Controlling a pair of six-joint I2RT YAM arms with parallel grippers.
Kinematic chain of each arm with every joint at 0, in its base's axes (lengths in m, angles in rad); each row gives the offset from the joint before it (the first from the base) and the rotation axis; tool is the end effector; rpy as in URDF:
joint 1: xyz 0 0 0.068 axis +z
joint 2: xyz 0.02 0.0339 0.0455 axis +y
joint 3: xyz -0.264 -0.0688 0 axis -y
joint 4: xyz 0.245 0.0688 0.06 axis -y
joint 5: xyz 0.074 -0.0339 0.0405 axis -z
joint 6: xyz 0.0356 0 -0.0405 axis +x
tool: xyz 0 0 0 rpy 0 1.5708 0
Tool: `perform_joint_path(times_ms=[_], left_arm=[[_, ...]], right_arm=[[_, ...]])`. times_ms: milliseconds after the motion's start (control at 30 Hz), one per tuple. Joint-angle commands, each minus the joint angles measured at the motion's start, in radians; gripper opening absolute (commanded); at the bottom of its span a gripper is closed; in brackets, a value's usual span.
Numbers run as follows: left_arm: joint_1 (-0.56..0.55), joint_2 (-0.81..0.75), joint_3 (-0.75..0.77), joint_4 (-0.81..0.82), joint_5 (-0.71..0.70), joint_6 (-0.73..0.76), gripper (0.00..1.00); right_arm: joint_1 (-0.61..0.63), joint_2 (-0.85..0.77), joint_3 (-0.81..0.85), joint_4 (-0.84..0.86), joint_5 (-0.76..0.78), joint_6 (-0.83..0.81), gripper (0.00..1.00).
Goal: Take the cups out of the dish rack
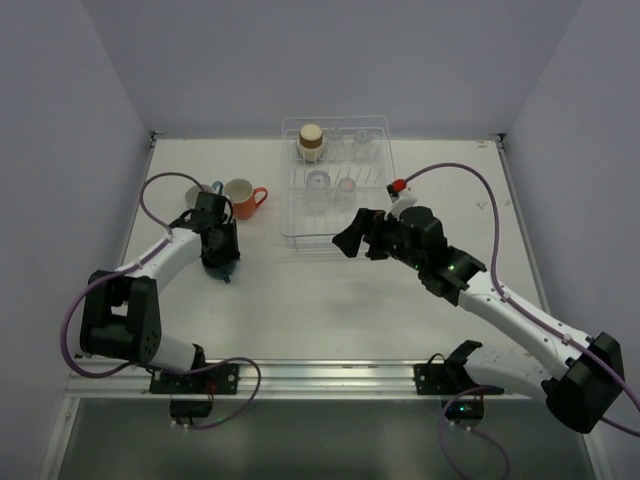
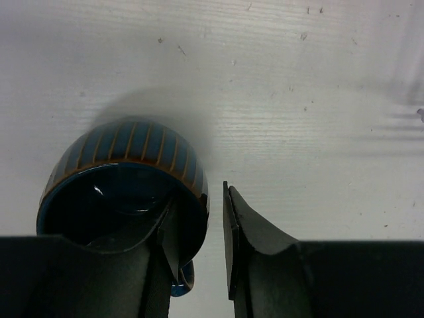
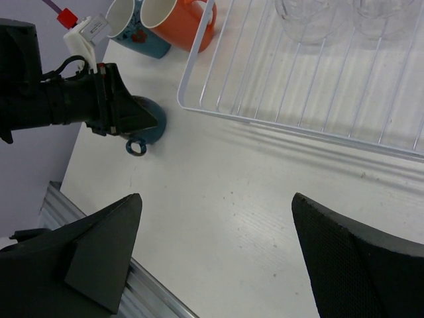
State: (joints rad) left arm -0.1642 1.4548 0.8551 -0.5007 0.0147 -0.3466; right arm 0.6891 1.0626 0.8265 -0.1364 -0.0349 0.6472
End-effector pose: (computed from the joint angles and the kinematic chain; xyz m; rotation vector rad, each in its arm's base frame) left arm 0.2714 -0.0455 0.1893 -0.2398 2.6736 -0.1816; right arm 0.1890 0.1573 0.3053 -0.0676 2.0557 0.8983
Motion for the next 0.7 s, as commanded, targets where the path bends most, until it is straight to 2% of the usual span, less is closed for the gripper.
perform_joint_path(times_ms=[0, 167, 267, 300, 367, 400, 467, 567, 667], left_arm=[[0.008, -0.017, -0.004, 0.053, -0.010, 0.026, 0.36], [0.008, -0.031, -0.014, 0.048, -0.048, 0.031, 0.40], [0.006, -0.085, 0.004, 0.044, -0.065, 0.029, 0.52], [0.008, -0.106, 0.037, 0.034, -0.061, 0.026, 0.62], [0.006, -0.175, 0.067, 0.027, -0.044, 0.009, 0.73], [0.006, -0.200, 0.085, 0.025, -0.033, 0.003, 0.86], [0.006, -0.262, 0.137, 0.025, -0.025, -0.008, 0.97], [0.006, -0.345, 0.185, 0.034, 0.022, -0.026, 1.00], [0.005, -0.443, 0.155, 0.095, 0.135, -0.051, 1.00]], right_arm=[[0.006, 0.011, 0.054, 0.003, 0.033, -0.029, 0.98], [0.007, 0.023, 0.075, -0.003, 0.070, -0.044, 0.98], [0.006, 0.054, 0.117, -0.035, 0.114, -0.081, 0.96], [0.006, 0.066, 0.134, -0.049, 0.124, -0.093, 0.96], [0.007, 0.114, 0.187, -0.080, 0.160, -0.125, 0.93], [0.006, 0.132, 0.206, -0.091, 0.176, -0.136, 0.91], [0.007, 0.174, 0.262, -0.110, 0.211, -0.165, 0.88], [0.006, 0.284, 0.356, -0.140, 0.257, -0.210, 0.88], [0.006, 0.413, 0.462, -0.173, 0.276, -0.248, 0.92]])
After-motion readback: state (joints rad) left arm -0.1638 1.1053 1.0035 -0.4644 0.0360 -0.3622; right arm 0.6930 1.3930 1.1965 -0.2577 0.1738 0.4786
